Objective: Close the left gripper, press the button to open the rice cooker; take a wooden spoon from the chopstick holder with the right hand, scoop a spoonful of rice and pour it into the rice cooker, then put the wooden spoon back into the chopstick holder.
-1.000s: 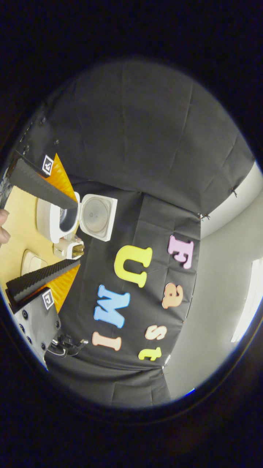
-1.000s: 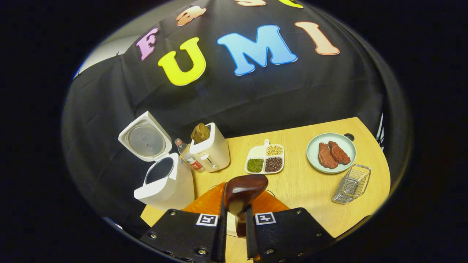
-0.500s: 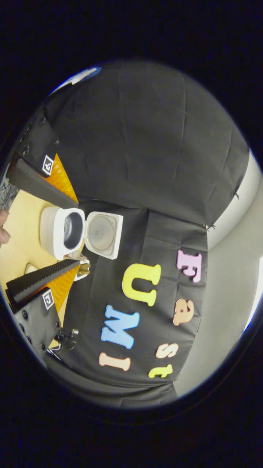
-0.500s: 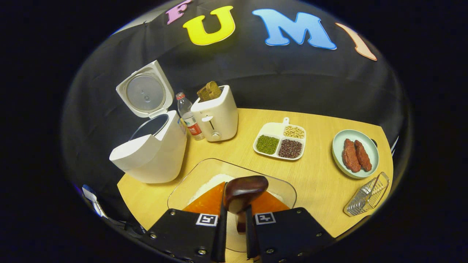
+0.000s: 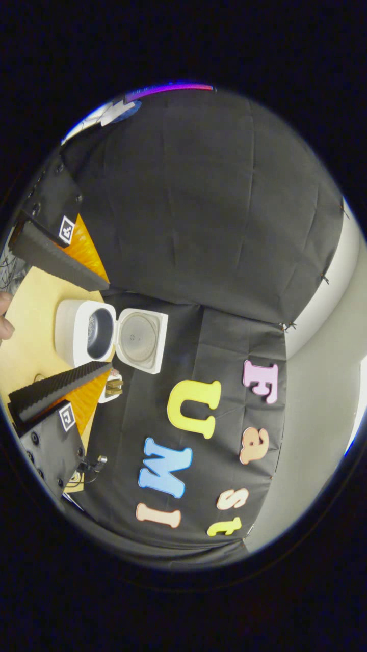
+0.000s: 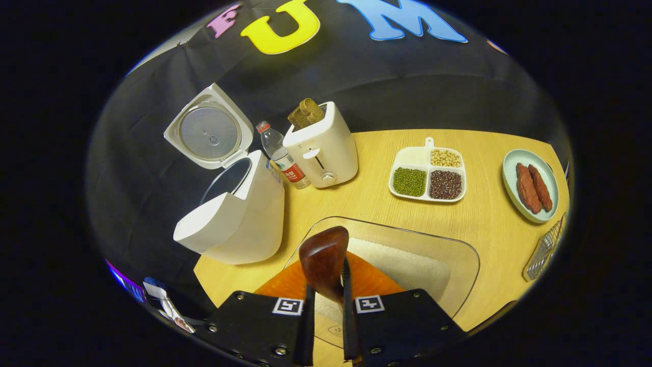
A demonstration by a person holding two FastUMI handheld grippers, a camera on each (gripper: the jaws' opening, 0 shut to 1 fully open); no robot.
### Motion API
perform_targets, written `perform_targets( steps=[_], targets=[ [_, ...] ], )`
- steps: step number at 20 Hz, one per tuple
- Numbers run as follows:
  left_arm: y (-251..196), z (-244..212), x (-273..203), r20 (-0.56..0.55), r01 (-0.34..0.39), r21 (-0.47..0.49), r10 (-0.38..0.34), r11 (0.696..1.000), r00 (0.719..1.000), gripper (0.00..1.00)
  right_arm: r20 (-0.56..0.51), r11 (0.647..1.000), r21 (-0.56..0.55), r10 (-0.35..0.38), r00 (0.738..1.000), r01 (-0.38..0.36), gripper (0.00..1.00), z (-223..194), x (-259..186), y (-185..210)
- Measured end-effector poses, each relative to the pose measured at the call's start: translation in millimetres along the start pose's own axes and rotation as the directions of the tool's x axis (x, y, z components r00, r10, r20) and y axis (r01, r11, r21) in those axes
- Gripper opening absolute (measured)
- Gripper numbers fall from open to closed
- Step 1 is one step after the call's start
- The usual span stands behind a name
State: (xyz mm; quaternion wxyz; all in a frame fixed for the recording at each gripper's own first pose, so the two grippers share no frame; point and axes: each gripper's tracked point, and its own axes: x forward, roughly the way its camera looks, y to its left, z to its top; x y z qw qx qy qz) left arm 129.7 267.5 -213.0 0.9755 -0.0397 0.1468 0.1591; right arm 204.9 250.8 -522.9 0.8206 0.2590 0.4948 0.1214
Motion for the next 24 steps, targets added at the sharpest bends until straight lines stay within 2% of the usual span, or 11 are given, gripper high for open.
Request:
perform_targets(
  steps=[3,5,8,12,15,18,24],
  targets=[
    [2,1,-4,-0.002,-0.014,0.008,0.014,1.0,1.0,0.93,0.011,0.987,0.151,0.049,0.999,-0.051,0.23,11,10,-1],
    [3,-3,-7,-0.014,-0.015,0.013,0.015,1.0,1.0,0.93,0.034,0.954,0.286,0.085,0.996,-0.091,0.23,20,15,-6],
    [-2,-2,-10,-0.019,-0.009,0.032,0.009,0.999,1.0,0.93,0.067,0.908,0.394,0.125,0.99,-0.142,0.23,27,18,-3],
    [-8,4,-8,-0.015,-0.004,0.06,0.005,0.998,1.0,0.93,0.114,0.862,0.47,0.157,0.981,-0.193,0.23,39,9,-1],
    [-9,5,-8,-0.012,-0.008,0.057,0.008,0.998,1.0,0.93,0.145,0.84,0.497,0.167,0.975,-0.218,0.22,49,-1,-14],
    [-5,6,-7,-0.011,-0.013,0.068,0.013,0.998,1.0,0.93,0.207,0.773,0.575,0.177,0.962,-0.267,0.23,66,-16,-25],
    [-10,4,-5,-0.021,-0.004,0.059,0.005,0.998,1.0,0.93,0.263,0.734,0.6,0.195,0.945,-0.318,0.23,80,-43,-33]
  ],
)
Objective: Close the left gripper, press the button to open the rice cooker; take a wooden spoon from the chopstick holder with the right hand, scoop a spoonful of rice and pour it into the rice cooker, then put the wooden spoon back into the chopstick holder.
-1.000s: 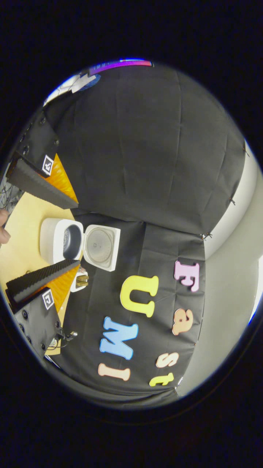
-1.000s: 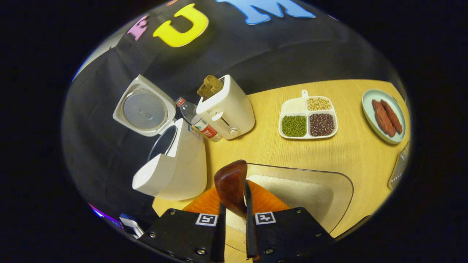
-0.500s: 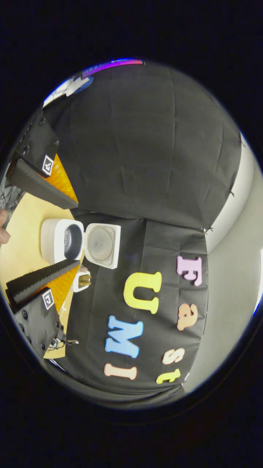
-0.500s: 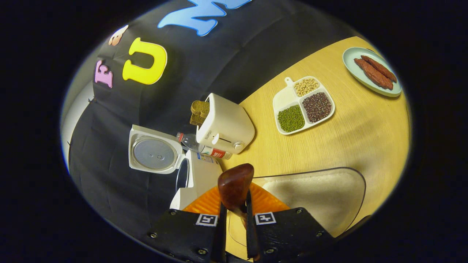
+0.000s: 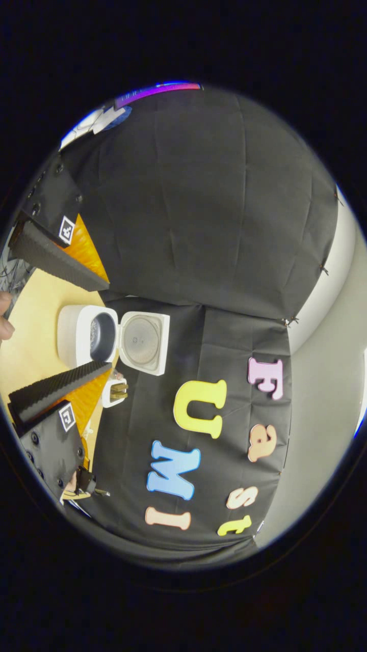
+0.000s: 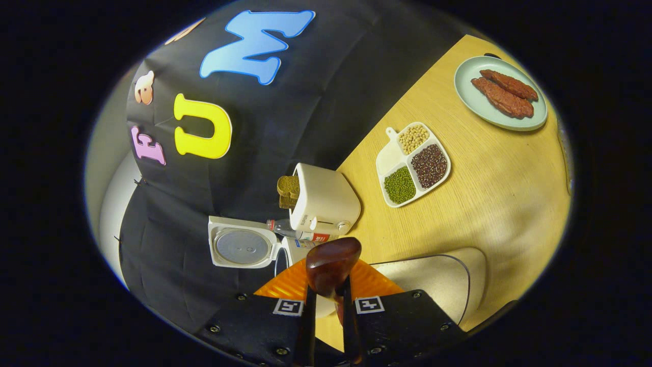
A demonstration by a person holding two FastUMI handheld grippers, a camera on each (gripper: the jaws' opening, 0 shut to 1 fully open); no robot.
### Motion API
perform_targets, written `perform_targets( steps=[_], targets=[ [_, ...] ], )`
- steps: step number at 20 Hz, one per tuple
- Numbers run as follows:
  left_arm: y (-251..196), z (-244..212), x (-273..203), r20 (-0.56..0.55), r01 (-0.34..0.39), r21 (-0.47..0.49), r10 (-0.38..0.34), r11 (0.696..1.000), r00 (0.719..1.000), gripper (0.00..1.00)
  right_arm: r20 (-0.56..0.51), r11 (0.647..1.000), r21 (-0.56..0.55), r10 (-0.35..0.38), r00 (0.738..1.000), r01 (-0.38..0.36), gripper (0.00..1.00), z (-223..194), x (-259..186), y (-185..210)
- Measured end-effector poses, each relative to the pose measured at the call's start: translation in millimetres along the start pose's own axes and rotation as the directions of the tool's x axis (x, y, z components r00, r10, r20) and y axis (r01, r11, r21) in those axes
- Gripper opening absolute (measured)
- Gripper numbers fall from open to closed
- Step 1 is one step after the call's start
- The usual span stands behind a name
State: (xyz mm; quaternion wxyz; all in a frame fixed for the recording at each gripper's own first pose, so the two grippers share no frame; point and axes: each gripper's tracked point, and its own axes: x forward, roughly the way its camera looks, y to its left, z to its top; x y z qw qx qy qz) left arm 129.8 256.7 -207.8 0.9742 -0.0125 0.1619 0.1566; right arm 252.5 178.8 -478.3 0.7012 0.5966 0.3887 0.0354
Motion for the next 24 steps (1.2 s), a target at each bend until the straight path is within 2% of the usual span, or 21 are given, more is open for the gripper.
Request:
perform_targets(
  steps=[6,10,14,16,20,24],
  targets=[
    [-3,4,-1,0.01,0.022,0.004,-0.022,1.0,1.0,0.93,0.021,0.994,0.074,0.081,0.996,-0.083,0.22,9,-15,43],
    [10,9,-6,0.02,0.006,0.001,-0.006,1.0,1.0,0.93,0.013,0.991,0.036,0.129,0.992,-0.129,0.22,0,-10,94],
    [29,10,-13,0.022,-0.019,-0.011,0.02,1.0,1.0,0.93,0.001,0.974,-0.007,0.227,0.974,-0.227,0.22,-18,21,170],
    [38,10,-16,0.029,-0.036,-0.016,0.037,0.999,0.999,0.93,-0.014,0.968,-0.033,0.249,0.968,-0.25,0.22,-31,50,201],
    [58,10,-29,0.032,-0.08,-0.016,0.081,0.997,0.996,0.93,-0.074,0.949,-0.191,0.24,0.968,-0.25,0.22,-65,113,242],
    [81,8,-38,0.032,-0.142,-0.01,0.143,0.99,0.989,0.93,-0.128,0.894,-0.403,0.155,0.98,-0.194,0.22,-104,176,248]
  ],
)
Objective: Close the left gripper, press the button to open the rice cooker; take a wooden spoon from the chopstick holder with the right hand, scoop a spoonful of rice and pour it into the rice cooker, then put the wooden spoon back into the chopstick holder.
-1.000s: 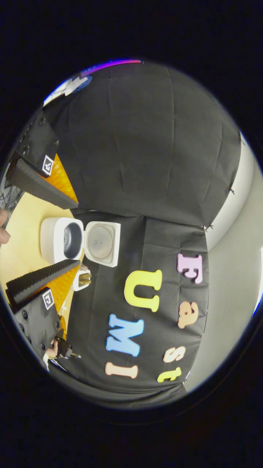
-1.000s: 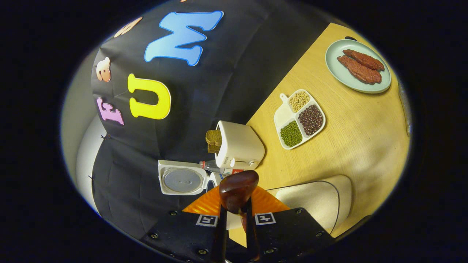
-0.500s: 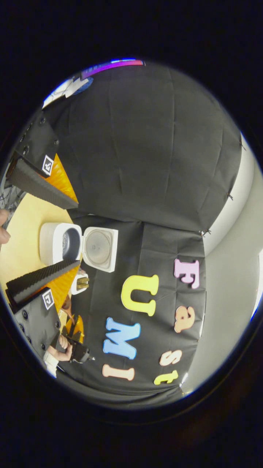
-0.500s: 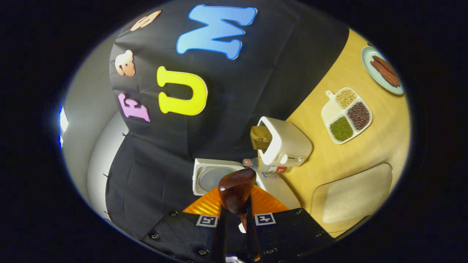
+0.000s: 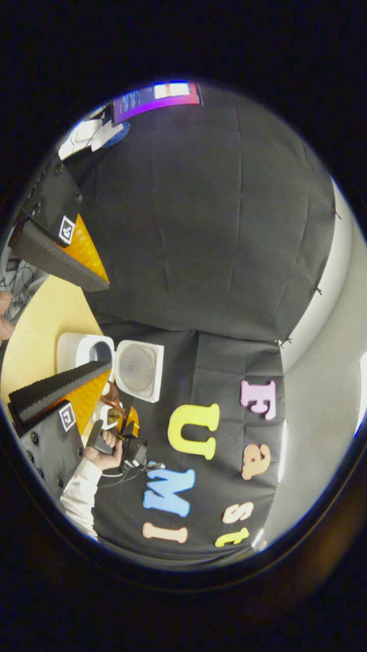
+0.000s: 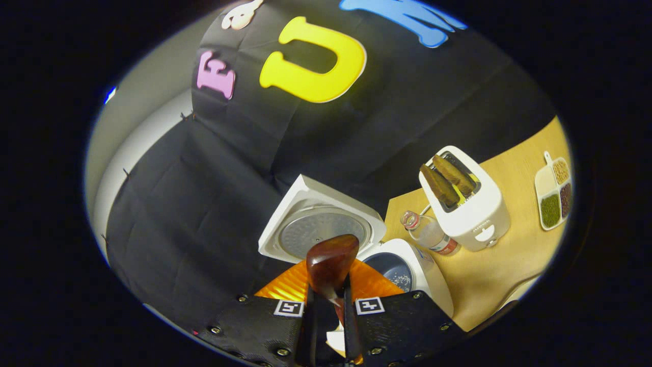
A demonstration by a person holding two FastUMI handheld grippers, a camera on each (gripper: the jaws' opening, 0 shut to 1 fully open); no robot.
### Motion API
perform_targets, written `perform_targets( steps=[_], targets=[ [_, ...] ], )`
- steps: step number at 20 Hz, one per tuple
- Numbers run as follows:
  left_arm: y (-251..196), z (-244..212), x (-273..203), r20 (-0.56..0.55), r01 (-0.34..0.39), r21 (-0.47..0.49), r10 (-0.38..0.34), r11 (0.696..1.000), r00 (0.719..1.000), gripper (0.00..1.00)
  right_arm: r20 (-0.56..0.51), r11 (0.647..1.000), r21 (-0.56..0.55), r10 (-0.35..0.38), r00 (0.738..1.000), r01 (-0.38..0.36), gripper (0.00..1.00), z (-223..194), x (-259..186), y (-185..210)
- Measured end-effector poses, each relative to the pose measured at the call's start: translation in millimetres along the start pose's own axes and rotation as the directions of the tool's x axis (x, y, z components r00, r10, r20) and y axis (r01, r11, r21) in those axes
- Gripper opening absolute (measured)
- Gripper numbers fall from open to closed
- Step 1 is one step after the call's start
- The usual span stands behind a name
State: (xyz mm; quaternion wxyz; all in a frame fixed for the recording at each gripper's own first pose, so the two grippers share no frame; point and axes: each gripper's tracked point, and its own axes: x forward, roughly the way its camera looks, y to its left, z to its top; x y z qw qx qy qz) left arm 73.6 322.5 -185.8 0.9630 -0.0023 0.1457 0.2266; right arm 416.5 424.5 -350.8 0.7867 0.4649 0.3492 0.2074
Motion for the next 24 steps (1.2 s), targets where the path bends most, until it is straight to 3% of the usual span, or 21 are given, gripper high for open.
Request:
perform_targets(
  steps=[3,6,9,11,12,13,14,17,23,24],
  targets=[
    [17,0,-5,-0.007,-0.047,-0.015,0.047,0.999,0.999,0.93,-0.058,0.997,-0.065,-0.041,0.997,0.037,0.22,-25,42,-7],
    [33,-7,-4,-0.026,-0.086,-0.024,0.085,0.996,0.996,0.93,-0.095,0.972,-0.222,-0.106,0.99,0.082,0.22,-54,65,-20],
    [43,-13,-5,-0.038,-0.111,-0.033,0.11,0.993,0.993,0.96,-0.115,0.921,-0.382,-0.135,0.984,0.082,0.22,-77,72,-23],
    [50,-17,-7,-0.044,-0.123,-0.035,0.122,0.992,0.992,0.93,-0.121,0.873,-0.482,-0.149,0.981,0.074,0.22,-90,73,-23],
    [52,-18,-7,-0.044,-0.128,-0.038,0.127,0.991,0.991,0.97,-0.123,0.843,-0.534,-0.156,0.98,0.067,0.22,-96,71,-24],
    [52,-18,-6,-0.046,-0.131,-0.043,0.129,0.99,0.991,1.0,-0.123,0.809,-0.584,-0.165,0.979,0.062,0.22,-101,70,-25],
    [54,-20,-6,-0.047,-0.133,-0.048,0.131,0.99,0.99,0.93,-0.119,0.773,-0.632,-0.172,0.978,0.06,0.22,-105,67,-25],
    [53,-22,-4,-0.051,-0.133,-0.056,0.13,0.99,0.99,0.93,-0.102,0.652,-0.757,-0.178,0.979,0.039,0.22,-114,60,-22],
    [46,-18,3,-0.044,-0.106,-0.05,0.104,0.993,0.994,0.93,-0.031,0.288,-0.957,-0.202,0.979,0.029,0.22,-121,44,-31],
    [45,-16,3,-0.042,-0.1,-0.048,0.098,0.994,0.994,0.93,-0.032,0.256,-0.966,-0.206,0.978,0.022,0.22,-123,47,-35]
  ],
)
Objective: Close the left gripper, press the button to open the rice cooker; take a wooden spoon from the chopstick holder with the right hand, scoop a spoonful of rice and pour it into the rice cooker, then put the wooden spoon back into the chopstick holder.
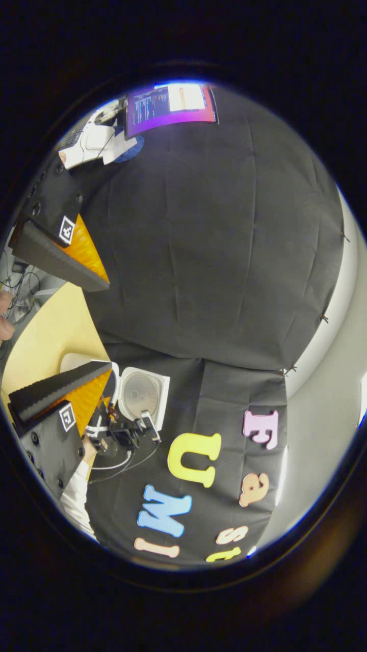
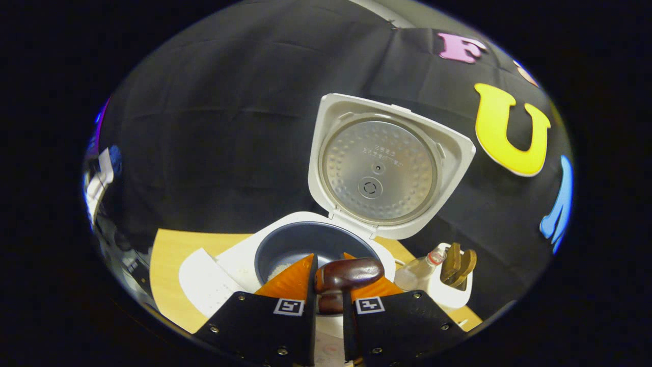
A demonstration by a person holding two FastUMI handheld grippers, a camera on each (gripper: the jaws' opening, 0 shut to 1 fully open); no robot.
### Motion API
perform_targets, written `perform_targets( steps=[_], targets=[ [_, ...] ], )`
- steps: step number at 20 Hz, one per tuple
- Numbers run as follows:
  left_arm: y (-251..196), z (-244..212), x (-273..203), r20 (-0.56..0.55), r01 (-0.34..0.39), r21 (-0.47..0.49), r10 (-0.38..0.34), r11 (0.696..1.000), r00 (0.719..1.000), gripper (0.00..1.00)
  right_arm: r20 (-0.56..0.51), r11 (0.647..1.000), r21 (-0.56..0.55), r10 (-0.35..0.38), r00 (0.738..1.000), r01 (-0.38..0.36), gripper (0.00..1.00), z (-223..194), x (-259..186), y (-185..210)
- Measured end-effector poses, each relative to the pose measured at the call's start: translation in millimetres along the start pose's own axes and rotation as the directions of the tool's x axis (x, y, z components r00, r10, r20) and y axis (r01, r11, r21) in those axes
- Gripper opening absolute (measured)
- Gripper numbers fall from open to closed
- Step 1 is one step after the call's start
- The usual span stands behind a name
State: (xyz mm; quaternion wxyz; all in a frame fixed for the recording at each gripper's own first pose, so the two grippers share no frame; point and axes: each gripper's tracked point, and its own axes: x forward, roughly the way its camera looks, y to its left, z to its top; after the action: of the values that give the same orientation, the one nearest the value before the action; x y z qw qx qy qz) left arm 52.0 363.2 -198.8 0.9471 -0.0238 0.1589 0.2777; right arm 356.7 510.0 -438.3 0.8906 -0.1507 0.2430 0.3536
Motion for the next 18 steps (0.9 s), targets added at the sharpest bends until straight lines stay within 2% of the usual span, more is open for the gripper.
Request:
perform_targets(
  steps=[2,4,5,7,10,12,14,18],
  targets=[
    [2,2,-2,0.006,0.011,0.005,-0.011,1.0,1.0,0.93,-0.007,1.0,-0.014,0.003,1.0,-0.003,0.23,-2,-3,2],
    [5,7,-7,0.018,0.013,0.008,-0.014,1.0,1.0,0.93,0.004,0.997,0.079,0.005,1.0,-0.005,0.23,10,-13,2],
    [7,9,-10,0.025,0.014,0.011,-0.014,1.0,1.0,0.93,0.011,0.986,0.167,0.014,1.0,-0.015,0.22,18,-16,-1],
    [12,14,-15,0.037,0.012,0.014,-0.012,1.0,0.999,0.93,0.022,0.933,0.356,0.045,0.999,-0.05,0.23,31,-20,-12],
    [20,18,-19,0.056,0.022,0.004,-0.023,1.0,0.998,0.93,0.048,0.801,0.594,0.062,0.997,-0.079,0.22,51,-35,-39],
    [18,21,-20,0.074,0.045,0.019,-0.046,0.999,0.996,0.93,0.071,0.747,0.661,0.041,0.997,-0.078,0.22,60,-53,-63],
    [12,24,-16,0.086,0.086,0.018,-0.087,0.996,0.992,0.93,0.077,0.714,0.697,0.009,0.997,-0.061,0.22,63,-77,-84],
    [-11,29,-6,0.123,0.205,0.009,-0.205,0.979,0.971,0.93,0.068,0.624,0.781,-0.04,0.997,-0.028,0.22,48,-144,-114]
  ],
)
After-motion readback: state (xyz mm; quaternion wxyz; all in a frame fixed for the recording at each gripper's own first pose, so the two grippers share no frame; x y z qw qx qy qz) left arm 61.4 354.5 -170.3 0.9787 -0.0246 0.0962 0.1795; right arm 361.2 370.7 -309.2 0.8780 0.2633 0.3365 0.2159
